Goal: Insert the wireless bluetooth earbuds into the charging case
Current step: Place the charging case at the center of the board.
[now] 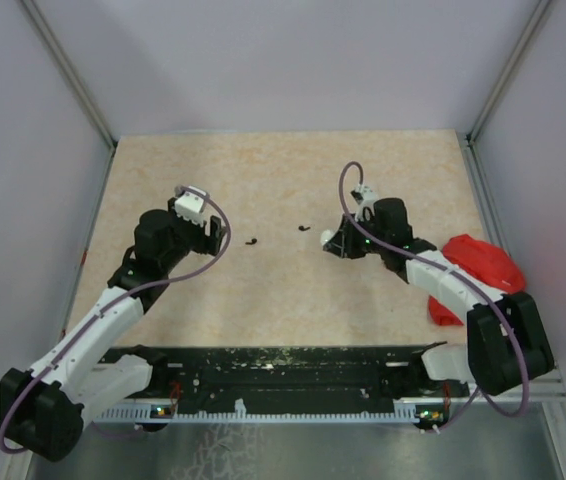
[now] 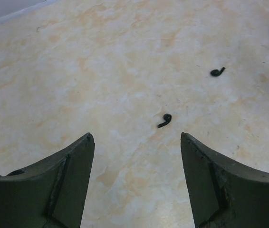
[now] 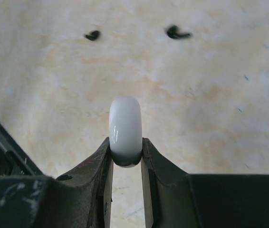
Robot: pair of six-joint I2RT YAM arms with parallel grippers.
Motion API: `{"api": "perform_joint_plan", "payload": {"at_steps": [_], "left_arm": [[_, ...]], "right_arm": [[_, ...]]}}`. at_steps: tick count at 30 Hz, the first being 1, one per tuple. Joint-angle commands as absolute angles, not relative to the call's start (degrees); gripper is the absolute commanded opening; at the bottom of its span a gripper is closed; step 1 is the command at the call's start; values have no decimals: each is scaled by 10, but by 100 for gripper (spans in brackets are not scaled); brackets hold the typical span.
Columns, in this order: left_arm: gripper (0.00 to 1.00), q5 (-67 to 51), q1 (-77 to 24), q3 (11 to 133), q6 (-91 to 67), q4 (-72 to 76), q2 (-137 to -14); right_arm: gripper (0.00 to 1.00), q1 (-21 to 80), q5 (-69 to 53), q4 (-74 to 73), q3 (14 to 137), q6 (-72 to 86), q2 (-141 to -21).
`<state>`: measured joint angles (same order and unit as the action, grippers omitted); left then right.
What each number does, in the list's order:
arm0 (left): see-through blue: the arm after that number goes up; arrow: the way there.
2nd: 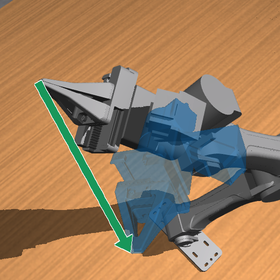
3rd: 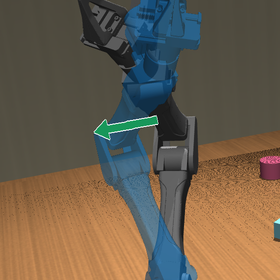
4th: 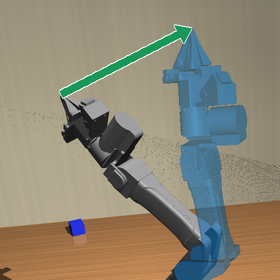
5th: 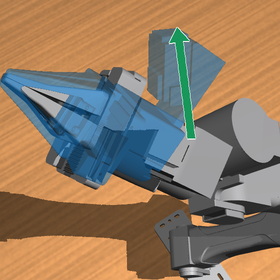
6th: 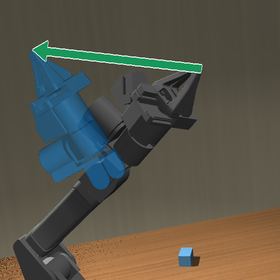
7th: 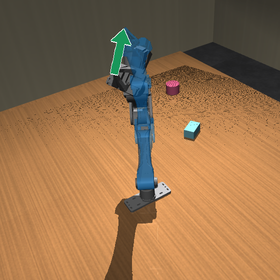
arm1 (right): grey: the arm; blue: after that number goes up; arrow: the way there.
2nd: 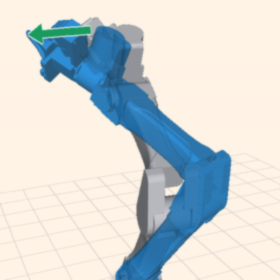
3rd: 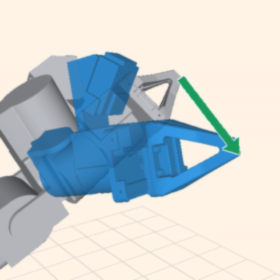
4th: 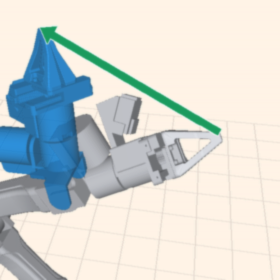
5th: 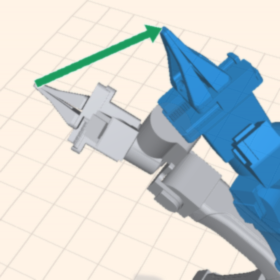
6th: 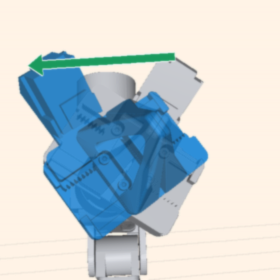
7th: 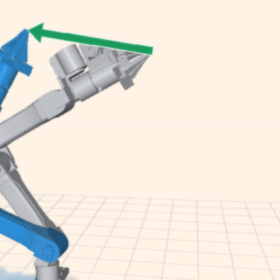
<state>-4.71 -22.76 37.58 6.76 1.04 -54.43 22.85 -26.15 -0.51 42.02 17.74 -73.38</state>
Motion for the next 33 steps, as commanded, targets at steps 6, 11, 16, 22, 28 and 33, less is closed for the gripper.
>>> {"api": "perform_joint_plan", "payload": {"at_steps": [6, 11, 16, 22, 28, 33], "left_arm": [[83, 52, -205, 392, 29, -10, -540], [85, 56, -195, 391, 12, -7, -539], [87, 60, -184, 390, -6, -3, -540], [88, 58, -172, 402, -21, -13, -547], [89, 39, -163, 413, -29, -23, -557], [89, 29, -160, 410, -33, -19, -557]], "right_arm": [[0, 94, -209, 51, 358, 338, -791], [0, 43, -228, 94, 359, 374, -853], [1, 26, -236, 100, 386, 399, -915], [15, 10, -227, 86, 384, 417, -924], [34, 3, -192, 47, 372, 400, -878], [44, 3, -179, -13, 386, 377, -848]]}}
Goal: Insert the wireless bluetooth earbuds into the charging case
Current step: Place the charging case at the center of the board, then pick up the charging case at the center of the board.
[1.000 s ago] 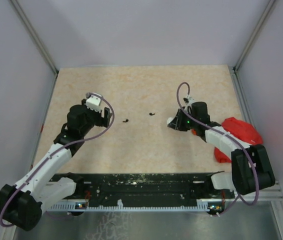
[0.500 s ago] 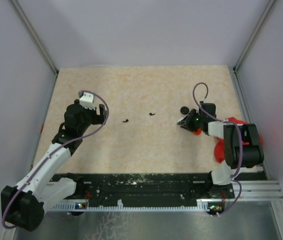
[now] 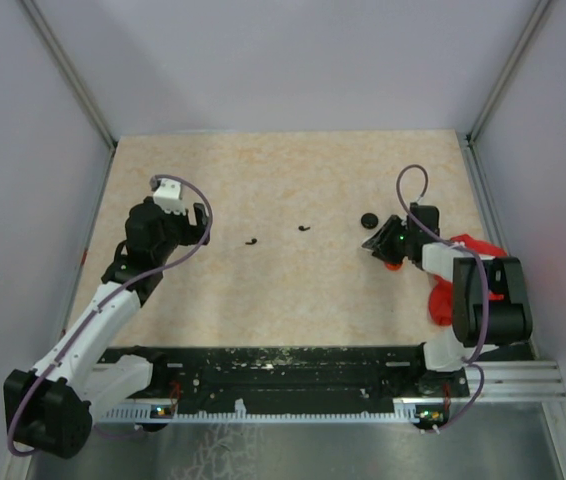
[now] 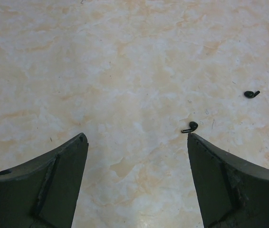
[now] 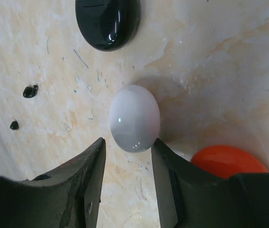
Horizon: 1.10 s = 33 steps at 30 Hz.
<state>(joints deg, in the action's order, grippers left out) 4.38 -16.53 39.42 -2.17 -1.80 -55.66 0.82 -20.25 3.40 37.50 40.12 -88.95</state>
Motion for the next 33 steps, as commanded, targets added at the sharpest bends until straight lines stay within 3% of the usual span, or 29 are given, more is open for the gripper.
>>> {"api": "perform_joint_plan", "payload": {"at_steps": [1, 12, 25, 33], "left_arm": [[89, 28, -159, 410, -34, -19, -557], [89, 1, -151, 409, -38, -14, -556], [89, -46, -146, 411, -55, -16, -558], [89, -76, -144, 412, -66, -12, -568]], "right_arm": [[46, 3, -176, -24, 388, 371, -840], [55, 22, -72, -144, 470, 257, -764], [62, 96, 65, -172, 641, 205, -969], [64, 113, 54, -172, 699, 192, -1047]]}}
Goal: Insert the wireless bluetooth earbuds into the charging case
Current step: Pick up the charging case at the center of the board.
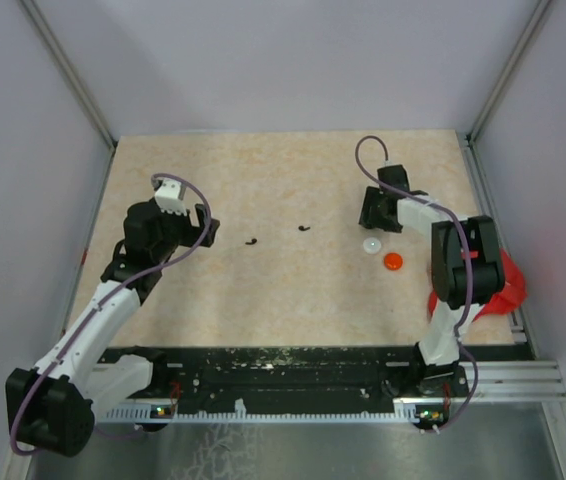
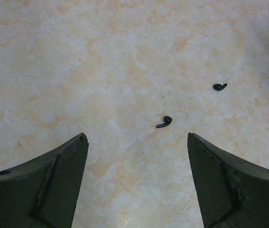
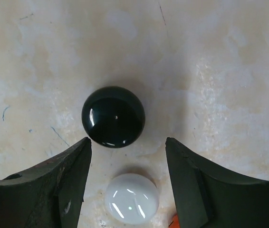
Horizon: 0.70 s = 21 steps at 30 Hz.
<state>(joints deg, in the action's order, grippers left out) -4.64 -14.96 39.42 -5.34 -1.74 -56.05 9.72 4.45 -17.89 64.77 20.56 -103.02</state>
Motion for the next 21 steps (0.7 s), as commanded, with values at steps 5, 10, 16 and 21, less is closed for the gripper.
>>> {"api": "perform_joint_plan", "payload": {"at_steps": [5, 10, 16, 21], "left_arm": [[88, -104, -143, 419, -72, -16, -580], [88, -122, -142, 420, -74, -16, -584], [86, -172, -142, 417, -76, -3, -587], [85, -264, -142, 406, -99, 36, -602]], "right_arm": [[64, 116, 67, -167, 710, 192, -1074], [61, 123, 77, -171, 724, 190, -1095], [55, 134, 77, -179, 735, 186, -1109], [50, 154, 66, -165, 717, 188, -1072]]}}
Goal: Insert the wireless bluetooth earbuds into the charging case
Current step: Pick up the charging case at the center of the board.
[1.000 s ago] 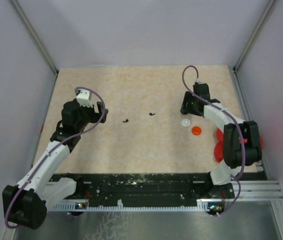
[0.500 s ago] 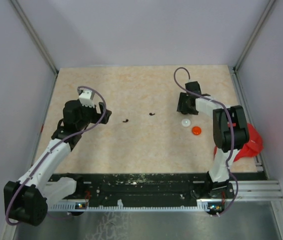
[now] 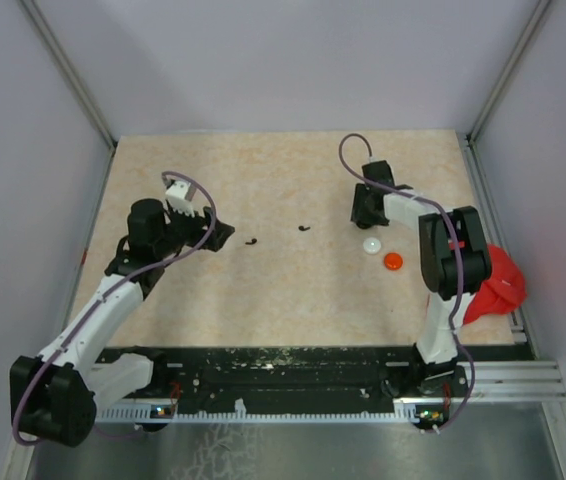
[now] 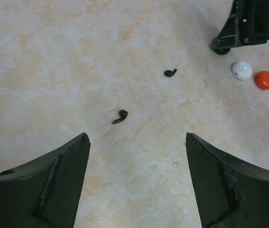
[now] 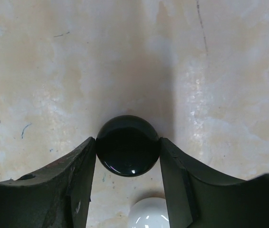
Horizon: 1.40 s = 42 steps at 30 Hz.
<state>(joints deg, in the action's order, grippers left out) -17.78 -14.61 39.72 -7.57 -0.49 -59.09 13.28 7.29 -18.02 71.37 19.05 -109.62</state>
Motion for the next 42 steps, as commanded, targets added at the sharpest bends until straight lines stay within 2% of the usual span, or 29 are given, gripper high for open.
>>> {"api": "perform_joint_plan", "payload": {"at_steps": [1, 6, 12, 30, 37, 42], "left_arm": [[85, -282, -142, 405, -109, 45, -607], [82, -338, -144, 388, -174, 118, -622], [79, -344, -161, 341, -238, 219, -621], [75, -15, -366, 317, -266, 426, -683], [67, 32, -414, 327, -237, 522, -733], [66, 88, -446, 342, -193, 550, -759]], "right_arm": [[49, 160, 63, -161, 712, 190, -1062], [45, 186, 31, -130, 686, 214, -1018], [43, 211, -24, -71, 648, 271, -954], [43, 275, -118, 138, 550, 477, -783], [42, 297, -116, 180, 523, 522, -757], [42, 316, -113, 196, 517, 536, -750]]}}
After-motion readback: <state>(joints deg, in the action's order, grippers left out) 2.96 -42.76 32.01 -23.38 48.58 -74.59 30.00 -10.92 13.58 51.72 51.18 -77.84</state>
